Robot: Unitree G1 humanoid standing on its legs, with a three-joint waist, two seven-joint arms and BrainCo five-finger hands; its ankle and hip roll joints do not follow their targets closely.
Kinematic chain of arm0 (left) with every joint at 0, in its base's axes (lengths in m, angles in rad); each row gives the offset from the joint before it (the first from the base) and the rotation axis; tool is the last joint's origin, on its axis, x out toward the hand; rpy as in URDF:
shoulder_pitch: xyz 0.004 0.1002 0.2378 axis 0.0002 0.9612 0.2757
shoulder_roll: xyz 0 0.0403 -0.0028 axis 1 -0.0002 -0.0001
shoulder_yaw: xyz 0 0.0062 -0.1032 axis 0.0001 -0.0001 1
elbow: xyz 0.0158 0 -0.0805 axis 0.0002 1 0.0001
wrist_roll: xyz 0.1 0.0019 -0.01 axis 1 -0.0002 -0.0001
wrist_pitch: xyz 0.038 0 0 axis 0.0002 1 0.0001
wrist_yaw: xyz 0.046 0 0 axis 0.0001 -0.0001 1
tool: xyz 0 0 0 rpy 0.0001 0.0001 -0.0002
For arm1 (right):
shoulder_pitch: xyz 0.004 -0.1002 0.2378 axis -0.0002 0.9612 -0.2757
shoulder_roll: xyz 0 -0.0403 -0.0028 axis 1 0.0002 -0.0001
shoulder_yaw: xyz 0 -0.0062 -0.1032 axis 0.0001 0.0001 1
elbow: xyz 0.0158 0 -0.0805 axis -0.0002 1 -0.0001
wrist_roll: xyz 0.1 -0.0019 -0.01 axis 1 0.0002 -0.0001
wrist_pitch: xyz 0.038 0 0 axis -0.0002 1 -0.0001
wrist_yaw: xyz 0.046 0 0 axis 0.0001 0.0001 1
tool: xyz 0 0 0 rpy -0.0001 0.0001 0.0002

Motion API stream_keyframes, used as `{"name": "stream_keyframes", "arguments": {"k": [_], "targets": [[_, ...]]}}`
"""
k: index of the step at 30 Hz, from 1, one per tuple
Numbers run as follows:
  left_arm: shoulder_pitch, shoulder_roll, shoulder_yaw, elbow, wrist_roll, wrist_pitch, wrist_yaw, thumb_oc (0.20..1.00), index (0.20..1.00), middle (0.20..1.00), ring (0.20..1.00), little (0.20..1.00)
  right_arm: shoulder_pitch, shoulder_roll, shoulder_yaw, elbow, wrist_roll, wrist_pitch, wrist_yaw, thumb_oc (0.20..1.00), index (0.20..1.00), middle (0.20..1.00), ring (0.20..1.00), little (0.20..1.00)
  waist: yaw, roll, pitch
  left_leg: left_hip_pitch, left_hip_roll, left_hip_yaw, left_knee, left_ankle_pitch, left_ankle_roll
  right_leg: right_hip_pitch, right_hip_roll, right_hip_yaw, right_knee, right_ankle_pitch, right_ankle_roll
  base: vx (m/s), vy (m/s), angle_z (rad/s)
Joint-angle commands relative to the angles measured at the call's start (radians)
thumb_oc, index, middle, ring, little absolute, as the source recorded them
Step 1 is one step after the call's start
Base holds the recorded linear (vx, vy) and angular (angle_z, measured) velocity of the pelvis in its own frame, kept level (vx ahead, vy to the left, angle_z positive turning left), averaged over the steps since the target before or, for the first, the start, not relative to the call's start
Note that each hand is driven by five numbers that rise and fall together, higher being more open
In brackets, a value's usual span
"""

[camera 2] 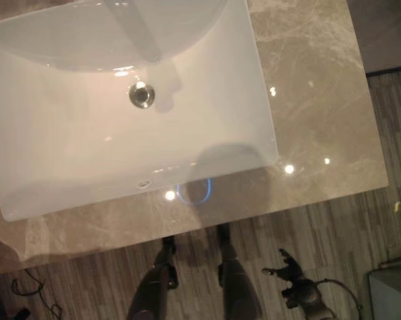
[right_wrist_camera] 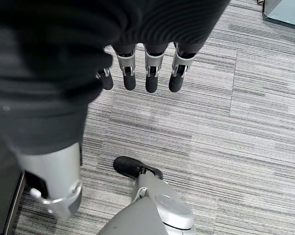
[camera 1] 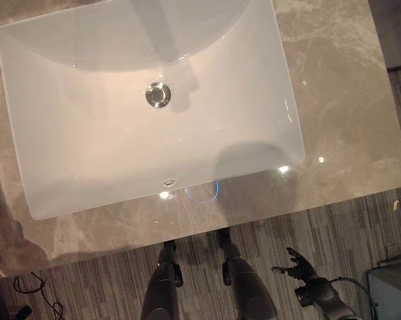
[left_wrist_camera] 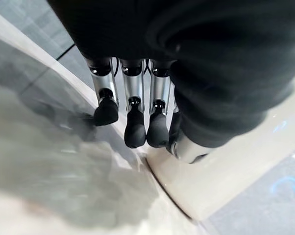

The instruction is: Put brush and paste in cup on sink, flatten towel.

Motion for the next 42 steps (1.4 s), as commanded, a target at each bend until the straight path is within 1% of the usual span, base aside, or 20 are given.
{"name": "stream_keyframes", "arguments": {"k": [1,7,8,12,24,36,42], "targets": [[-0.056,-0.041,-0.091,0.066,0.026,-0.003,0.006,0.200,0.200,0.200,0.200,0.200,0.003,-0.040,0.013,-0.007,0.037,-0.007,-0.007,1.000,1.000,1.000,1.000,1.000,-0.041,-0.011,0.000,0.135,-0.006,0.039,0.004,-0.069,-0.019,0.007,-0.010,0.017,-0.002,0.020,0.035,0.00,0.000,0.00],[-0.104,-0.047,-0.124,0.086,0.030,0.000,0.010,0.200,0.200,0.200,0.200,0.200,0.004,-0.038,0.016,-0.009,0.039,-0.011,-0.011,1.000,1.000,1.000,1.000,1.000,-0.046,-0.015,0.003,0.133,-0.003,0.045,0.004,-0.068,-0.020,0.001,-0.006,0.020,-0.002,0.023,0.035,0.00,0.000,0.00],[-0.145,-0.060,-0.154,0.096,0.035,0.004,0.012,0.200,0.200,0.200,0.200,0.200,0.004,-0.039,0.019,-0.008,0.043,-0.012,-0.010,1.000,1.000,1.000,1.000,1.000,-0.052,-0.018,0.005,0.129,-0.002,0.044,0.004,-0.067,-0.020,-0.003,-0.005,0.021,-0.002,0.025,0.035,-0.01,-0.011,-0.04],[-0.186,-0.074,-0.189,0.092,0.041,0.003,0.016,0.200,0.200,0.200,0.200,0.200,0.005,-0.034,0.024,0.002,0.048,-0.013,-0.013,1.000,1.000,1.000,1.000,1.000,-0.056,-0.021,0.008,0.125,-0.001,0.044,0.004,-0.065,-0.021,-0.009,-0.003,0.026,-0.002,0.028,0.034,-0.01,-0.013,-0.04],[-0.258,-0.117,-0.247,0.091,0.064,0.009,0.030,0.200,0.200,0.200,0.200,0.200,0.009,-0.029,0.033,-0.007,0.055,-0.017,-0.015,1.000,1.000,1.000,1.000,1.000,-0.067,-0.022,0.007,0.117,-0.002,0.049,0.004,-0.065,-0.021,-0.025,0.000,0.033,-0.002,0.034,0.036,0.00,0.000,0.00],[-0.205,-0.144,-0.218,0.081,0.088,0.027,0.024,0.200,0.200,0.200,0.200,0.200,0.009,-0.031,0.040,0.006,0.039,-0.014,-0.013,1.000,1.000,1.000,1.000,1.000,-0.059,-0.020,-0.007,0.129,-0.002,0.041,0.004,-0.071,-0.016,-0.010,0.002,0.025,-0.002,0.027,0.031,0.00,-0.001,0.00],[-0.167,-0.168,-0.197,0.029,0.095,0.020,0.021,0.200,0.200,0.200,0.200,0.200,0.004,-0.027,0.048,0.014,0.032,-0.008,-0.007,1.000,1.000,1.000,1.000,1.000,-0.049,-0.022,-0.005,0.135,-0.008,0.028,0.004,-0.066,-0.013,0.004,-0.003,0.009,0.000,0.027,0.027,-0.01,-0.002,0.02]]}}
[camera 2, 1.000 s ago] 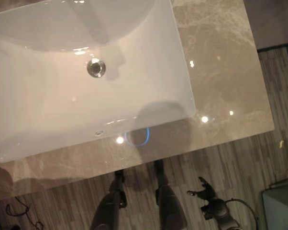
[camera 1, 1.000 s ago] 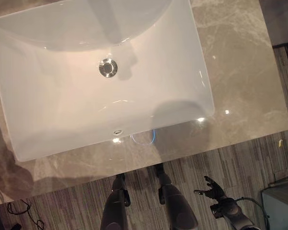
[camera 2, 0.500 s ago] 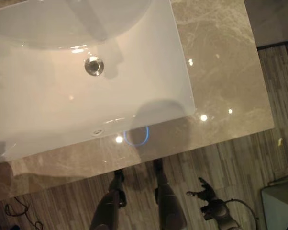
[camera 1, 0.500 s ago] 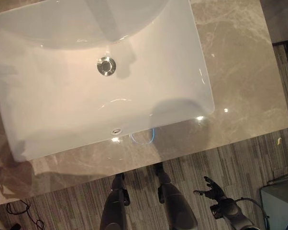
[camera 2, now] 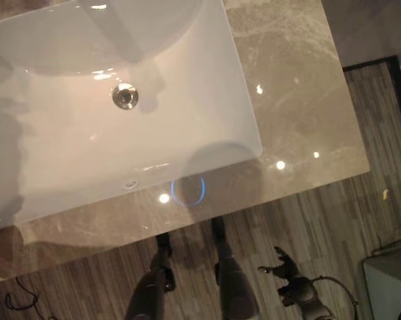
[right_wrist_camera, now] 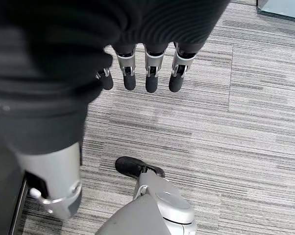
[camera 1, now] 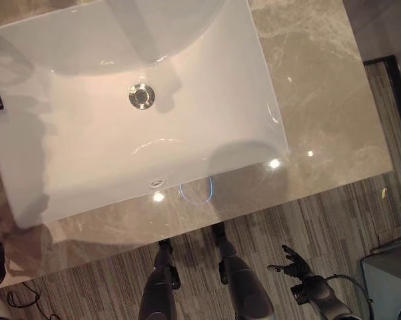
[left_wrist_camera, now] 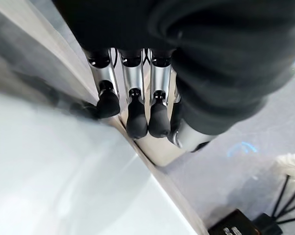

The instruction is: Put brush and paste in cup on sink, flatten towel.

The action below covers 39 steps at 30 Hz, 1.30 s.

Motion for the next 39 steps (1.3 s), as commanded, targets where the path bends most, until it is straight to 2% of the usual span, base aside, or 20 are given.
{"name": "stream_keyframes", "arguments": {"k": [1,9,11,12,14,17,19,20,21,22,25,27,28,30,31,32,35,36,37,39], "targets": [[0.072,-0.098,-0.030,0.010,0.040,0.000,-0.002,0.200,0.200,0.200,0.200,0.200,0.013,-0.028,0.003,0.020,0.011,0.002,-0.006,1.000,1.000,1.000,1.000,1.000,0.002,-0.008,0.004,0.136,-0.010,0.011,0.004,-0.077,-0.014,0.013,-0.003,-0.006,0.001,0.009,0.027,-0.02,0.003,0.04],[0.275,-0.160,0.083,-0.185,0.043,-0.033,-0.013,0.200,0.200,0.200,0.200,0.200,0.016,-0.016,-0.023,0.077,-0.010,0.017,-0.011,1.000,1.000,1.000,1.000,1.000,0.025,0.005,-0.016,0.182,-0.020,-0.001,0.004,-0.088,-0.010,0.065,-0.013,-0.018,0.006,0.001,0.025,0.00,-0.001,0.00],[0.402,-0.144,0.137,-0.339,0.215,-0.049,0.011,0.200,0.200,0.200,0.200,0.200,0.019,0.003,-0.054,0.107,-0.003,0.009,-0.009,1.000,1.000,1.000,1.000,1.000,0.039,0.012,-0.036,0.212,-0.023,-0.011,0.004,-0.098,-0.009,0.101,-0.016,-0.025,0.007,-0.008,0.025,0.09,-0.011,0.01],[0.559,-0.195,0.242,-0.454,0.172,-0.098,-0.005,0.200,0.200,0.200,0.200,0.200,0.028,0.009,-0.084,0.133,-0.010,0.009,-0.005,1.000,1.000,1.000,1.000,1.000,0.059,0.021,-0.062,0.250,-0.027,-0.019,0.004,-0.107,-0.007,0.142,-0.019,-0.037,0.009,-0.020,0.025,0.10,0.002,0.05],[0.622,-0.211,0.286,-0.499,0.137,-0.109,-0.032,0.200,0.200,0.200,0.200,0.200,0.033,0.011,-0.087,0.158,-0.016,0.009,-0.003,1.000,1.000,1.000,1.000,1.000,0.058,0.026,-0.079,0.259,-0.030,-0.024,0.004,-0.105,-0.006,0.156,-0.022,-0.042,0.008,-0.019,0.025,0.06,0.014,0.06],[0.797,-0.238,0.391,-0.635,0.099,-0.141,-0.099,0.200,0.200,0.200,0.200,0.200,0.039,0.031,-0.122,0.253,-0.050,0.024,0.012,1.000,1.000,1.000,1.000,1.000,0.085,0.036,-0.127,0.303,-0.032,-0.044,0.004,-0.107,-0.004,0.212,-0.030,-0.068,0.019,-0.038,0.025,0.02,0.020,0.23],[0.890,-0.277,0.452,-0.686,0.111,-0.158,-0.111,0.200,0.200,0.200,0.200,0.200,0.041,0.038,-0.142,0.284,-0.063,0.028,0.015,1.000,1.000,1.000,1.000,1.000,0.099,0.039,-0.154,0.327,-0.031,-0.060,0.004,-0.107,-0.002,0.244,-0.035,-0.087,0.035,-0.053,0.025,-0.03,0.028,0.53],[1.003,-0.336,0.561,-0.709,0.210,-0.163,-0.060,0.200,0.200,0.200,0.200,0.200,0.040,0.051,-0.171,0.316,-0.071,0.024,0.010,1.000,1.000,1.000,1.000,1.000,0.129,0.034,-0.195,0.354,-0.032,-0.084,0.004,-0.113,0.002,0.287,-0.040,-0.115,0.042,-0.074,0.025,-0.02,0.020,0.49],[1.010,-0.340,0.566,-0.715,0.213,-0.162,-0.058,0.200,0.200,0.200,0.200,0.200,0.040,0.051,-0.167,0.316,-0.072,0.024,0.010,1.000,1.000,1.000,1.000,1.000,0.124,0.034,-0.194,0.357,-0.032,-0.085,0.004,-0.113,0.002,0.290,-0.041,-0.116,0.042,-0.075,0.026,-0.05,0.028,0.47],[1.087,-0.403,0.638,-0.676,0.259,-0.161,-0.004,0.200,0.200,0.200,0.200,0.200,0.047,0.064,-0.179,0.344,-0.086,0.026,0.009,1.000,1.000,1.000,1.000,1.000,0.147,0.028,-0.214,0.370,-0.033,-0.098,0.004,-0.114,0.003,0.322,-0.046,-0.135,0.034,-0.079,0.025,-0.03,0.011,0.27],[1.152,-0.512,0.741,-0.535,0.208,-0.162,0.067,0.200,0.200,0.200,0.200,0.200,0.069,0.074,-0.172,0.358,-0.117,0.032,0.012,1.000,1.000,1.000,1.000,1.000,0.167,0.017,-0.238,0.383,-0.033,-0.114,0.004,-0.119,0.001,0.360,-0.052,-0.163,0.025,-0.090,0.023,-0.02,0.005,0.32],[1.159,-0.537,0.761,-0.472,0.196,-0.162,0.095,0.200,0.200,0.200,0.200,0.200,0.073,0.076,-0.170,0.357,-0.123,0.034,0.015,1.000,1.000,1.000,1.000,1.000,0.169,0.012,-0.246,0.380,-0.035,-0.124,0.004,-0.113,0.002,0.363,-0.055,-0.174,0.026,-0.089,0.023,-0.02,0.000,0.34],[1.175,-0.590,0.773,-0.375,0.184,-0.142,0.128,0.200,0.200,0.200,0.200,0.200,0.091,0.087,-0.173,0.347,-0.126,0.030,0.012,1.000,1.000,1.000,1.000,1.000,0.177,0.004,-0.254,0.387,-0.038,-0.131,0.004,-0.114,0.006,0.373,-0.055,-0.186,0.034,-0.095,0.021,0.01,0.002,0.24],[1.187,-0.607,0.763,-0.202,0.163,-0.113,0.135,0.200,0.200,0.200,0.200,0.200,0.103,0.088,-0.174,0.324,-0.125,0.029,0.012,1.000,1.000,1.000,1.000,1.000,0.175,0.000,-0.262,0.393,-0.041,-0.137,0.004,-0.114,0.011,0.383,-0.055,-0.191,0.041,-0.100,0.020,0.02,0.015,0.16],[1.155,-0.611,0.716,0.124,0.050,-0.071,0.089,0.200,0.200,0.200,0.200,0.200,0.111,0.077,-0.165,0.285,-0.122,0.028,0.015,1.000,1.000,1.000,1.000,1.000,0.162,-0.001,-0.268,0.408,-0.043,-0.128,0.004,-0.116,0.017,0.394,-0.056,-0.184,0.038,-0.100,0.021,0.02,0.023,0.16],[1.149,-0.604,0.712,0.139,0.043,-0.078,0.083,0.200,0.200,0.200,0.200,0.200,0.112,0.077,-0.167,0.284,-0.121,0.029,0.015,1.000,1.000,1.000,1.000,1.000,0.164,-0.001,-0.267,0.409,-0.043,-0.128,0.004,-0.117,0.017,0.396,-0.056,-0.184,0.038,-0.100,0.021,0.02,0.032,0.08],[1.102,-0.614,0.611,0.462,-0.064,0.005,-0.044,0.200,0.200,0.200,0.200,0.200,0.105,0.057,-0.143,0.235,-0.115,0.031,0.023,1.000,1.000,1.000,1.000,1.000,0.148,0.004,-0.265,0.436,-0.049,-0.103,0.004,-0.113,0.026,0.406,-0.052,-0.149,0.015,-0.087,0.019,-0.01,0.041,-0.04],[1.102,-0.614,0.610,0.462,-0.065,0.005,-0.044,0.200,0.200,0.200,0.200,0.200,0.105,0.057,-0.143,0.235,-0.115,0.031,0.023,1.000,1.000,1.000,1.000,1.000,0.148,0.004,-0.266,0.435,-0.049,-0.103,0.004,-0.113,0.026,0.405,-0.052,-0.149,0.015,-0.087,0.019,-0.03,0.037,-0.21],[1.072,-0.659,0.525,0.555,-0.025,0.041,-0.094,0.200,0.200,0.200,0.200,0.200,0.106,0.053,-0.130,0.235,-0.124,0.035,0.026,1.000,1.000,1.000,1.000,1.000,0.133,-0.002,-0.265,0.437,-0.054,-0.091,0.023,-0.119,0.029,0.409,-0.052,-0.129,0.009,-0.084,0.015,-0.03,0.018,-0.26],[1.057,-0.715,0.373,0.545,0.156,0.060,-0.116,0.200,0.200,0.200,0.200,0.200,0.120,0.023,-0.121,0.170,-0.161,0.028,0.007,1.000,1.000,1.000,1.000,1.000,0.117,-0.006,-0.264,0.439,-0.056,-0.079,0.045,-0.136,0.033,0.418,-0.047,-0.109,0.009,-0.084,0.013,-0.02,0.013,-0.18]]}}
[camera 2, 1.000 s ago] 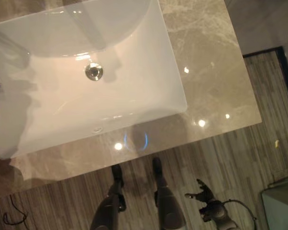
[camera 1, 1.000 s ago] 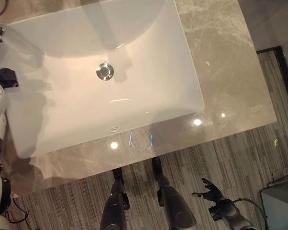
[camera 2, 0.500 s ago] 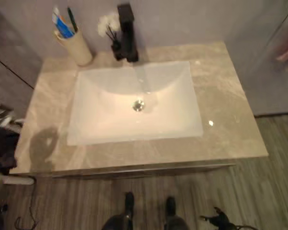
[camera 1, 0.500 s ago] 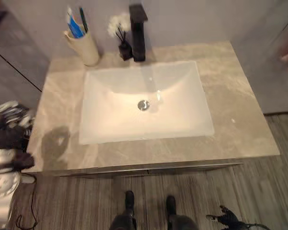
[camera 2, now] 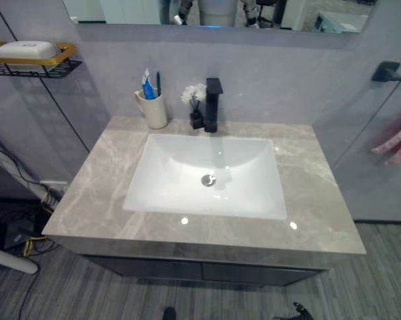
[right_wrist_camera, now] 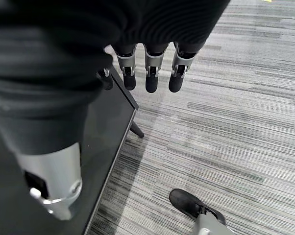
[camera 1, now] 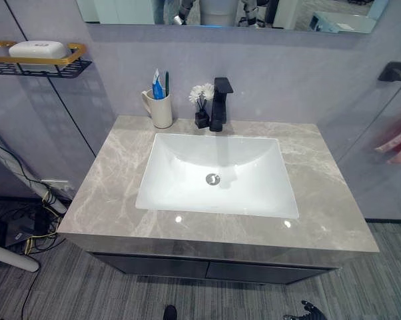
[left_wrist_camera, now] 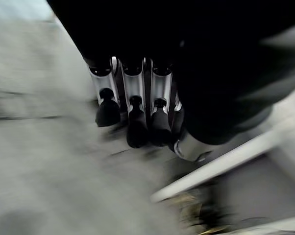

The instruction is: Put brush and paste in cup on sink, flatten towel.

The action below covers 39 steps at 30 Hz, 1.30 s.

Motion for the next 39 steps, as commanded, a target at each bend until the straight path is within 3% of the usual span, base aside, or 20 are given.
{"name": "stream_keyframes", "arguments": {"k": [1,3,4,6,7,8,9,11,14,16,18,19,21,23,25,27,29,32,36,39], "targets": [[-0.057,-0.047,-0.195,-0.146,0.274,-0.020,-0.063,0.200,0.200,0.200,0.200,0.200,0.009,-0.076,0.039,-0.152,-0.048,-0.018,-0.025,1.000,1.000,1.000,1.000,1.000,-0.044,-0.011,0.047,0.079,-0.014,0.074,0.082,-0.085,0.020,-0.016,-0.011,0.065,0.020,0.050,0.007,-0.02,0.005,-0.11],[-0.048,-0.059,-0.218,-0.178,0.286,-0.025,-0.075,0.200,0.200,0.200,0.200,0.200,0.020,-0.084,0.035,-0.187,-0.036,-0.029,-0.017,1.000,1.000,1.000,1.000,1.000,-0.046,-0.015,0.048,0.055,-0.019,0.071,0.123,-0.090,0.020,-0.024,-0.011,0.072,0.023,0.052,0.004,-0.12,-0.017,-0.27],[-0.073,-0.063,-0.420,-0.307,0.391,-0.052,-0.120,0.200,0.200,0.200,0.200,0.200,0.012,-0.099,0.032,-0.240,0.031,-0.061,-0.020,1.000,1.000,1.000,1.000,1.000,-0.059,-0.028,0.091,-0.006,-0.040,0.040,0.248,-0.126,0.018,-0.042,-0.010,0.100,0.040,0.055,-0.002,-0.24,-0.022,-0.32],[-0.080,-0.060,-0.449,-0.348,0.391,-0.052,-0.134,0.200,0.200,0.200,0.200,0.200,0.004,-0.099,0.037,-0.228,0.045,-0.069,-0.022,1.000,1.000,1.000,1.000,1.000,-0.054,-0.032,0.101,-0.023,-0.055,-0.012,0.275,-0.137,0.019,-0.056,-0.005,0.123,0.046,0.058,-0.006,-0.16,0.004,-0.22],[-0.079,-0.060,-0.491,-0.402,0.391,-0.057,-0.146,0.200,0.200,0.200,0.200,0.200,-0.005,-0.098,0.042,-0.210,0.052,-0.067,-0.027,1.000,1.000,1.000,1.000,1.000,-0.046,-0.032,0.115,-0.025,-0.073,-0.082,0.298,-0.146,0.020,-0.061,0.001,0.145,0.057,0.059,-0.007,-0.18,0.111,-0.34],[-0.110,-0.058,-0.561,-0.485,0.402,-0.057,-0.182,0.200,0.200,0.200,0.200,0.200,-0.023,-0.103,0.047,-0.213,0.051,-0.062,-0.036,1.000,1.000,1.000,1.000,1.000,-0.049,-0.027,0.128,-0.020,-0.121,-0.205,0.331,-0.177,0.028,-0.103,0.008,0.211,0.095,0.072,0.005,-0.18,0.112,-0.99],[-0.111,-0.058,-0.561,-0.485,0.402,-0.057,-0.182,0.200,0.200,0.200,0.200,0.200,-0.024,-0.103,0.046,-0.213,0.051,-0.062,-0.036,1.000,1.000,1.000,1.000,1.000,-0.050,-0.030,0.126,-0.024,-0.124,-0.205,0.327,-0.171,0.028,-0.107,0.005,0.211,0.095,0.074,0.006,-0.29,0.354,-1.62],[-0.188,-0.026,-0.656,-0.519,0.480,-0.066,-0.220,0.200,0.200,0.200,0.200,0.200,-0.040,-0.087,-0.002,-0.233,0.091,-0.055,-0.044,1.000,1.000,1.000,1.000,1.000,-0.109,-0.014,0.139,-0.003,-0.156,-0.089,0.299,-0.233,0.088,-0.224,-0.021,0.334,0.126,0.145,0.070,-0.38,0.514,-1.33],[-0.236,-0.018,-0.698,-0.509,0.539,-0.072,-0.210,0.200,0.200,0.200,0.200,0.200,-0.036,-0.072,-0.020,-0.293,0.107,-0.061,-0.048,1.000,1.000,1.000,1.000,1.000,-0.129,-0.009,0.155,-0.003,-0.174,0.012,0.271,-0.231,0.103,-0.285,-0.048,0.379,0.097,0.210,0.120,-0.27,0.301,-1.42],[-0.254,-0.026,-0.704,-0.502,0.549,-0.070,-0.193,0.200,0.200,0.200,0.200,0.200,-0.041,-0.061,-0.028,-0.314,0.101,-0.061,-0.061,1.000,1.000,1.000,1.000,1.000,-0.121,0.002,0.168,0.005,-0.158,0.077,0.237,-0.220,0.103,-0.322,-0.073,0.289,0.075,0.227,0.120,-0.25,0.168,-1.15],[-0.257,-0.038,-0.684,-0.506,0.531,-0.059,-0.183,0.200,0.200,0.200,0.200,0.200,-0.041,-0.054,-0.026,-0.350,0.091,-0.059,-0.069,1.000,1.000,1.000,1.000,1.000,-0.099,0.021,0.187,0.002,-0.131,0.129,0.210,-0.185,0.100,-0.357,-0.109,0.086,0.134,0.186,0.101,-0.30,0.127,-1.56],[-0.259,-0.045,-0.683,-0.506,0.526,-0.054,-0.184,0.200,0.200,0.200,0.200,0.200,-0.032,-0.048,-0.022,-0.348,0.088,-0.057,-0.072,1.000,1.000,1.000,1.000,1.000,-0.100,0.029,0.188,0.004,-0.120,0.149,0.184,-0.161,0.104,-0.343,-0.106,0.045,0.180,0.153,0.087,-0.32,0.131,-1.67],[-0.244,-0.048,-0.667,-0.518,0.509,-0.048,-0.183,0.200,0.200,0.200,0.200,0.200,-0.001,-0.042,-0.006,-0.350,0.066,-0.054,-0.066,1.000,1.000,1.000,1.000,1.000,-0.089,0.040,0.171,0.021,-0.094,0.226,0.116,-0.113,0.111,-0.266,-0.054,0.027,0.293,0.074,0.066,-0.23,0.069,-1.36],[-0.239,-0.049,-0.660,-0.523,0.498,-0.045,-0.185,0.200,0.200,0.200,0.200,0.200,0.005,-0.039,-0.003,-0.345,0.060,-0.052,-0.065,1.000,1.000,1.000,1.000,1.000,-0.078,0.043,0.161,0.019,-0.082,0.252,0.095,-0.093,0.112,-0.242,-0.039,0.011,0.328,0.043,0.057,-0.13,-0.016,-1.22],[-0.231,-0.051,-0.648,-0.529,0.474,-0.041,-0.183,0.200,0.200,0.200,0.200,0.200,0.004,-0.035,0.002,-0.342,0.048,-0.051,-0.069,1.000,1.000,1.000,1.000,1.000,-0.050,0.049,0.144,0.007,-0.052,0.322,0.072,-0.062,0.111,-0.174,-0.046,-0.087,0.380,-0.018,0.046,-0.17,-0.077,-1.19],[-0.216,-0.057,-0.622,-0.529,0.442,-0.043,-0.175,0.200,0.200,0.200,0.200,0.200,-0.006,-0.031,0.009,-0.364,0.042,-0.051,-0.074,1.000,1.000,1.000,1.000,1.000,-0.019,0.021,0.115,0.000,-0.035,0.410,0.061,-0.068,0.099,-0.091,-0.074,-0.174,0.360,-0.037,0.071,-0.10,-0.131,-1.18],[-0.215,-0.060,-0.614,-0.526,0.417,-0.045,-0.174,0.200,0.200,0.200,0.200,0.200,-0.014,-0.032,0.013,-0.370,0.038,-0.050,-0.077,1.000,1.000,1.000,1.000,1.000,-0.015,0.011,0.107,-0.005,-0.025,0.439,0.062,-0.065,0.090,-0.065,-0.069,-0.193,0.288,-0.037,0.072,-0.08,-0.136,-1.09],[-0.213,-0.064,-0.600,-0.515,0.358,-0.053,-0.189,0.200,0.200,0.200,0.200,0.200,-0.001,-0.043,0.017,-0.404,0.023,-0.050,-0.076,1.000,1.000,1.000,1.000,1.000,-0.014,0.000,0.104,-0.008,-0.007,0.464,0.078,-0.057,0.078,-0.057,-0.036,-0.137,0.220,-0.040,0.067,-0.03,-0.146,-1.04],[-0.230,-0.071,-0.593,-0.493,0.319,-0.067,-0.191,0.200,0.200,0.200,0.200,0.200,0.023,-0.087,0.017,-0.454,-0.009,-0.061,-0.077,1.000,1.000,1.000,1.000,1.000,-0.018,-0.019,0.131,-0.072,0.011,0.379,0.203,-0.045,0.060,-0.041,0.015,-0.045,0.140,-0.019,0.013,-0.04,-0.251,-0.69],[-0.242,-0.085,-0.604,-0.464,0.335,-0.073,-0.170,0.200,0.200,0.200,0.200,0.200,-0.001,-0.107,0.042,-0.430,-0.044,-0.068,-0.087,1.000,1.000,1.000,1.000,1.000,0.012,-0.020,0.147,-0.117,-0.086,0.129,0.265,-0.054,0.048,-0.034,0.038,0.041,0.119,-0.008,-0.001,0.04,-0.114,-0.66]]}}
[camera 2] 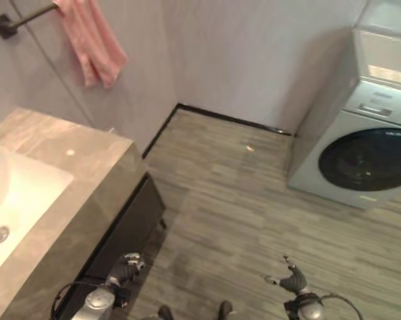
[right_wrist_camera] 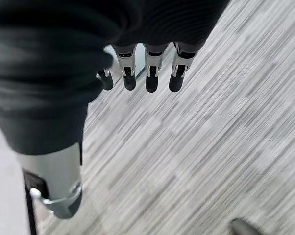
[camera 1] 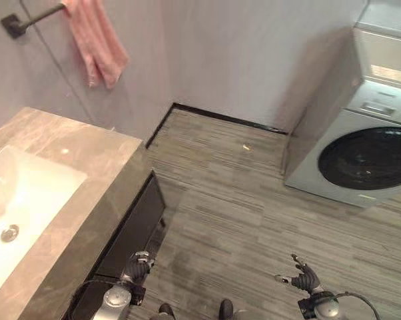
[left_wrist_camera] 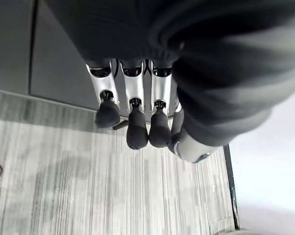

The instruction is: Put brush and paste in cup on sink, flatten towel.

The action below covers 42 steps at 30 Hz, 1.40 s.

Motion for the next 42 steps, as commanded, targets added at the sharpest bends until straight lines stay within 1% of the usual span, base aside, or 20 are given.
{"name": "stream_keyframes", "arguments": {"k": [1,4,5,6,7,8,17,20,22,23,24,27,31,33,34,35,36,38,40,42], "targets": [[-0.028,-0.021,0.015,0.014,-0.001,-0.044,0.030,0.200,0.200,0.200,0.200,0.200,-0.030,-0.038,0.020,-0.004,-0.047,-0.037,-0.018,1.000,1.000,1.000,1.000,1.000,0.023,0.029,0.024,-0.094,-0.173,-0.159,-0.061,0.050,0.021,0.038,0.017,0.058,-0.020,0.009,0.112,0.08,-0.074,-1.06],[-0.024,-0.028,0.025,0.034,-0.007,-0.044,0.043,0.200,0.200,0.200,0.200,0.200,-0.032,-0.039,0.029,0.007,-0.056,-0.040,-0.022,1.000,1.000,1.000,1.000,1.000,0.030,0.039,0.010,-0.120,-0.194,-0.221,-0.085,0.074,0.027,0.049,0.031,0.099,-0.002,-0.006,0.113,0.15,0.015,-0.72],[-0.024,-0.034,0.029,0.046,-0.011,-0.045,0.049,0.379,0.379,0.379,0.379,0.379,-0.031,-0.033,0.030,0.011,-0.054,-0.040,-0.022,1.000,1.000,1.000,1.000,1.000,0.030,0.042,0.010,-0.118,-0.191,-0.221,-0.091,0.086,0.026,0.057,0.033,0.104,0.006,-0.012,0.113,0.19,0.066,-0.57],[-0.026,-0.039,0.037,0.062,-0.025,-0.043,0.057,0.476,0.476,0.476,0.476,0.476,-0.032,-0.026,0.028,0.019,-0.046,-0.040,-0.022,1.000,1.000,1.000,1.000,1.000,0.025,0.046,0.002,-0.096,-0.186,-0.212,-0.121,0.086,0.032,0.062,0.034,0.110,0.013,-0.018,0.114,0.15,0.091,-0.81],[-0.026,-0.047,0.047,0.082,-0.040,-0.038,0.064,0.934,0.934,0.934,0.934,0.934,-0.031,-0.018,0.027,0.028,-0.039,-0.040,-0.023,1.000,1.000,1.000,1.000,1.000,0.022,0.050,-0.007,-0.067,-0.184,-0.212,-0.157,0.091,0.040,0.062,0.038,0.115,0.024,-0.022,0.113,0.12,0.062,-0.74],[-0.026,-0.047,0.047,0.083,-0.040,-0.039,0.064,1.000,1.000,1.000,1.000,1.000,-0.031,-0.018,0.027,0.028,-0.038,-0.040,-0.023,1.000,1.000,1.000,1.000,1.000,0.023,0.050,-0.005,-0.063,-0.184,-0.211,-0.161,0.092,0.040,0.064,0.038,0.116,0.024,-0.023,0.113,0.12,0.075,-0.61],[-0.005,-0.042,0.061,0.051,-0.072,-0.035,0.056,1.000,1.000,1.000,1.000,1.000,-0.017,0.039,0.014,0.077,0.047,-0.038,0.015,1.000,1.000,1.000,1.000,1.000,0.012,0.049,-0.031,0.022,-0.201,-0.185,-0.174,0.044,0.078,0.066,0.034,0.138,0.080,-0.055,0.118,0.08,0.058,-0.19],[-0.007,-0.045,0.063,0.060,-0.050,-0.028,0.071,1.000,1.000,1.000,1.000,1.000,-0.031,0.068,0.005,0.124,0.103,-0.041,0.019,1.000,1.000,1.000,1.000,1.000,0.017,0.046,-0.035,0.044,-0.194,-0.173,-0.187,0.034,0.081,0.039,0.033,0.126,0.129,-0.034,0.137,0.00,-0.005,-0.01],[-0.010,-0.043,0.088,0.058,-0.078,-0.036,0.099,1.000,1.000,1.000,1.000,1.000,-0.073,0.078,0.011,0.121,0.142,-0.045,0.019,1.000,1.000,1.000,1.000,1.000,0.034,0.045,-0.005,0.051,-0.168,-0.125,-0.209,0.044,0.069,-0.061,0.017,0.052,0.181,0.048,0.170,-0.16,-0.047,-0.36],[-0.013,-0.046,0.095,0.053,-0.098,-0.036,0.102,1.000,1.000,1.000,1.000,1.000,-0.085,0.082,0.016,0.101,0.153,-0.045,0.019,1.000,1.000,1.000,1.000,1.000,0.040,0.048,0.008,0.053,-0.154,-0.114,-0.217,0.049,0.064,-0.095,0.005,-0.001,0.186,0.054,0.169,-0.14,-0.066,-1.02],[-0.010,-0.043,0.100,0.044,-0.107,-0.038,0.101,1.000,1.000,1.000,1.000,1.000,-0.077,0.083,0.020,0.072,0.161,-0.043,0.026,1.000,1.000,1.000,1.000,1.000,0.039,0.045,0.012,0.055,-0.150,-0.115,-0.221,0.051,0.062,-0.090,0.000,-0.028,0.165,0.038,0.160,-0.05,-0.051,-1.06],[-0.002,-0.018,0.097,-0.034,-0.046,-0.060,0.117,1.000,1.000,1.000,1.000,1.000,-0.049,0.073,0.020,0.004,0.153,-0.064,0.030,1.000,1.000,1.000,1.000,1.000,0.038,0.035,0.009,0.057,-0.156,-0.130,-0.205,0.037,0.062,-0.055,0.024,-0.017,0.121,-0.001,0.128,0.07,-0.100,-0.20],[0.016,0.007,0.104,-0.143,-0.039,-0.087,0.120,1.000,1.000,1.000,1.000,1.000,-0.004,0.026,-0.024,-0.168,0.201,-0.111,0.041,1.000,1.000,1.000,1.000,1.000,0.026,0.022,0.051,-0.011,-0.151,-0.127,-0.027,-0.025,0.055,-0.072,0.028,-0.023,0.162,-0.040,0.096,-0.02,-0.095,0.09],[0.008,0.013,0.094,-0.165,-0.041,-0.089,0.119,1.000,1.000,1.000,1.000,1.000,-0.001,0.009,-0.040,-0.198,0.205,-0.118,0.033,1.000,1.000,1.000,1.000,1.000,0.026,0.023,0.079,-0.072,-0.135,-0.138,0.110,-0.074,0.053,-0.091,0.030,-0.039,0.256,-0.090,0.085,-0.01,-0.132,0.00],[0.004,0.020,0.094,-0.193,-0.037,-0.091,0.126,1.000,1.000,1.000,1.000,1.000,0.006,-0.001,-0.060,-0.226,0.204,-0.121,0.029,1.000,1.000,1.000,1.000,1.000,0.013,0.021,0.090,-0.078,-0.127,-0.138,0.170,-0.134,0.070,-0.109,0.028,-0.049,0.354,-0.145,0.078,0.10,-0.127,-0.03],[-0.002,0.024,0.093,-0.193,-0.031,-0.089,0.127,1.000,1.000,1.000,1.000,1.000,0.006,-0.003,-0.065,-0.235,0.196,-0.119,0.023,1.000,1.000,1.000,1.000,1.000,0.008,0.013,0.094,-0.108,-0.125,-0.141,0.255,-0.136,0.064,-0.109,0.028,-0.042,0.379,-0.172,0.067,0.11,-0.138,0.03],[-0.007,0.024,0.092,-0.189,-0.030,-0.088,0.130,1.000,1.000,1.000,1.000,1.000,0.006,-0.001,-0.068,-0.233,0.189,-0.117,0.017,1.000,1.000,1.000,1.000,1.000,0.008,0.009,0.098,-0.147,-0.113,-0.144,0.341,-0.105,0.050,-0.105,0.031,-0.038,0.388,-0.179,0.050,0.06,-0.165,0.04],[-0.051,0.021,0.078,-0.163,-0.020,-0.085,0.157,1.000,1.000,1.000,1.000,1.000,0.003,-0.002,-0.073,-0.219,0.174,-0.117,-0.009,1.000,1.000,1.000,1.000,1.000,0.023,-0.006,0.131,-0.250,-0.076,-0.163,0.516,0.042,0.004,-0.081,0.039,-0.039,0.396,-0.183,0.023,0.02,-0.156,0.01],[-0.064,0.018,0.075,-0.149,-0.024,-0.086,0.172,1.000,1.000,1.000,1.000,1.000,0.007,-0.001,-0.074,-0.205,0.169,-0.108,-0.022,1.000,1.000,1.000,1.000,1.000,0.026,-0.014,0.134,-0.291,-0.071,-0.140,0.528,0.039,-0.003,-0.047,0.039,-0.050,0.364,-0.182,0.021,0.17,-0.074,-0.10],[-0.058,0.022,0.085,-0.145,-0.032,-0.090,0.172,1.000,1.000,1.000,1.000,1.000,0.016,-0.001,-0.056,-0.195,0.120,-0.092,-0.030,1.000,1.000,1.000,1.000,1.000,0.042,-0.012,0.115,-0.308,-0.089,-0.109,0.382,0.031,0.006,0.012,0.041,-0.048,0.295,-0.173,0.039,0.36,0.002,0.00]]}}
